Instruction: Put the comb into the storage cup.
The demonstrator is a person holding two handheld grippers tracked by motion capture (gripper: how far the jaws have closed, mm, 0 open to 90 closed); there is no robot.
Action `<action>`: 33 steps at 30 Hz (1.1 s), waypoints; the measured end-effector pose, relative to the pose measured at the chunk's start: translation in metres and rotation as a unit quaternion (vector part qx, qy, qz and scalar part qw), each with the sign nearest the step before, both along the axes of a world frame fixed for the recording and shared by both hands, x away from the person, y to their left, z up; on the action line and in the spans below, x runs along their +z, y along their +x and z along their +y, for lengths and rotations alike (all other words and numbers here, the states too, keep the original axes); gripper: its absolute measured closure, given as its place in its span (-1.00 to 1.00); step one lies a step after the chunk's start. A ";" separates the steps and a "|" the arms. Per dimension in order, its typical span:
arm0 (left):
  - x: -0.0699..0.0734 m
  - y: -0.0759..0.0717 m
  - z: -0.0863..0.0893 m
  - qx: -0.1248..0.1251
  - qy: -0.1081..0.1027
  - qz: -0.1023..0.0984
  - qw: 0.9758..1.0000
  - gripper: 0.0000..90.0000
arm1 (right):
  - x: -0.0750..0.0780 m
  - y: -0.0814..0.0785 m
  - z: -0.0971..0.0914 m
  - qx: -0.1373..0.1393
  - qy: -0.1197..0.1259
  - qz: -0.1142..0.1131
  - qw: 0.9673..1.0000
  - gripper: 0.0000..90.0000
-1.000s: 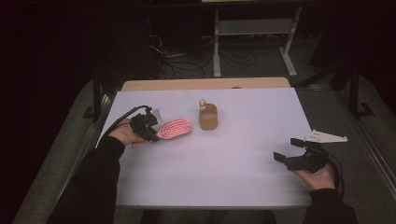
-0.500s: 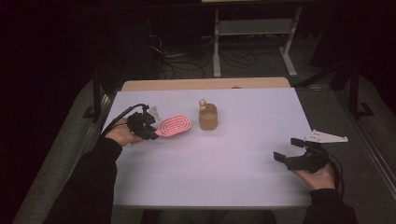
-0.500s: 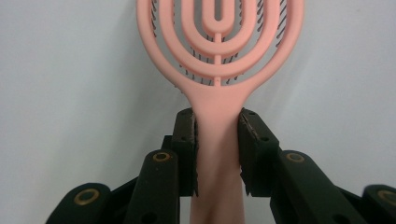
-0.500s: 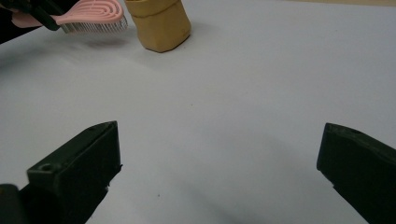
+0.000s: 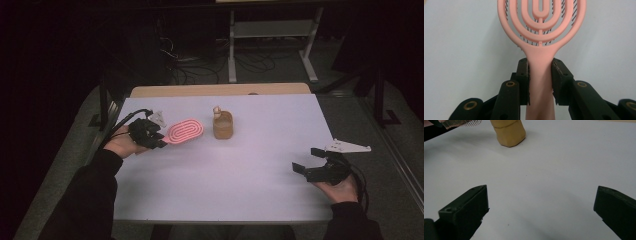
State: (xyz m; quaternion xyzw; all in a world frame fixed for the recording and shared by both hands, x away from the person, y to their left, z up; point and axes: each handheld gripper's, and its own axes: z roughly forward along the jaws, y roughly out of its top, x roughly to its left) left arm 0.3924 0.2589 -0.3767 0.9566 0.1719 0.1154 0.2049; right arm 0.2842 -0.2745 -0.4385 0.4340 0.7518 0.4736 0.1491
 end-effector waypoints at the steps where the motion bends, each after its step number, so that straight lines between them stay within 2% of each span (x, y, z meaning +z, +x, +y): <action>1: 0.001 -0.001 0.000 0.000 -0.003 -0.002 1.000 0.54 | 0.000 0.000 0.000 0.000 0.000 0.000 1.000 -1.00; 6: 0.007 -0.004 -0.005 -0.007 -0.005 -0.011 1.000 0.54 | 0.000 0.001 0.000 -0.003 -0.009 0.002 1.000 -1.00; 12: 0.010 -0.008 -0.016 -0.011 -0.002 -0.017 1.000 0.54 | 0.001 0.001 -0.002 -0.005 -0.008 0.004 1.000 -1.00; 19: 0.018 -0.013 -0.026 -0.025 -0.021 -0.042 0.999 0.54 | 0.007 0.001 -0.001 -0.008 -0.007 -0.006 1.000 -1.00; 33: 0.032 -0.022 -0.045 -0.048 -0.030 -0.063 0.996 0.54 | 0.025 0.004 0.023 0.029 -0.020 -0.015 0.999 -1.00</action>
